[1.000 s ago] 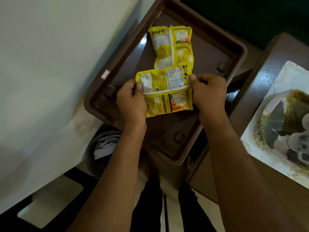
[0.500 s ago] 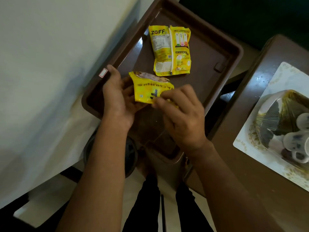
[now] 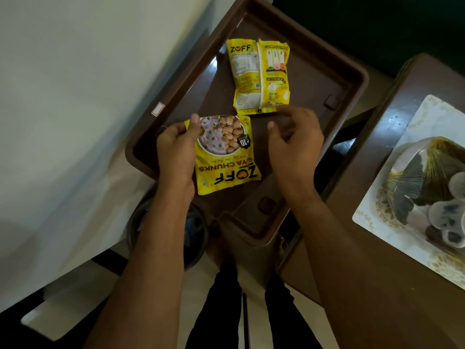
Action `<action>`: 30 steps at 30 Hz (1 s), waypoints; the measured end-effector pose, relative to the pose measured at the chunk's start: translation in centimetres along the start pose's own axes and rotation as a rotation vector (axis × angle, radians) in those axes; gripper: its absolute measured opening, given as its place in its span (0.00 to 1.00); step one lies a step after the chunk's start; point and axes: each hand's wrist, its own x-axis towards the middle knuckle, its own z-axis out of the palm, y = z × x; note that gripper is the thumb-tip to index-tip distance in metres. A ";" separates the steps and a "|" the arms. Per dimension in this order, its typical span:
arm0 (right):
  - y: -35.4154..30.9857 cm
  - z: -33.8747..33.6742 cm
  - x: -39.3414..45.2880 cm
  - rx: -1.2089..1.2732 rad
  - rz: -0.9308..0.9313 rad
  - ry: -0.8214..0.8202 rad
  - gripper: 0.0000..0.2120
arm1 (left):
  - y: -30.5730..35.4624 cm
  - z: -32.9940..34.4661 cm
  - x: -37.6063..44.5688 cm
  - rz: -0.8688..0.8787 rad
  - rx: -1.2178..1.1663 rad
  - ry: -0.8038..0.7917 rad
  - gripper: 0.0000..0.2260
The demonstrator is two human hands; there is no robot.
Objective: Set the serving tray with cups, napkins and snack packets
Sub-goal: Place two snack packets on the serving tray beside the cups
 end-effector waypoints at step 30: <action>-1.6 -0.8 1.0 -0.048 -0.493 0.084 0.11 | 4.0 8.6 -2.7 -0.134 -0.394 -0.486 0.31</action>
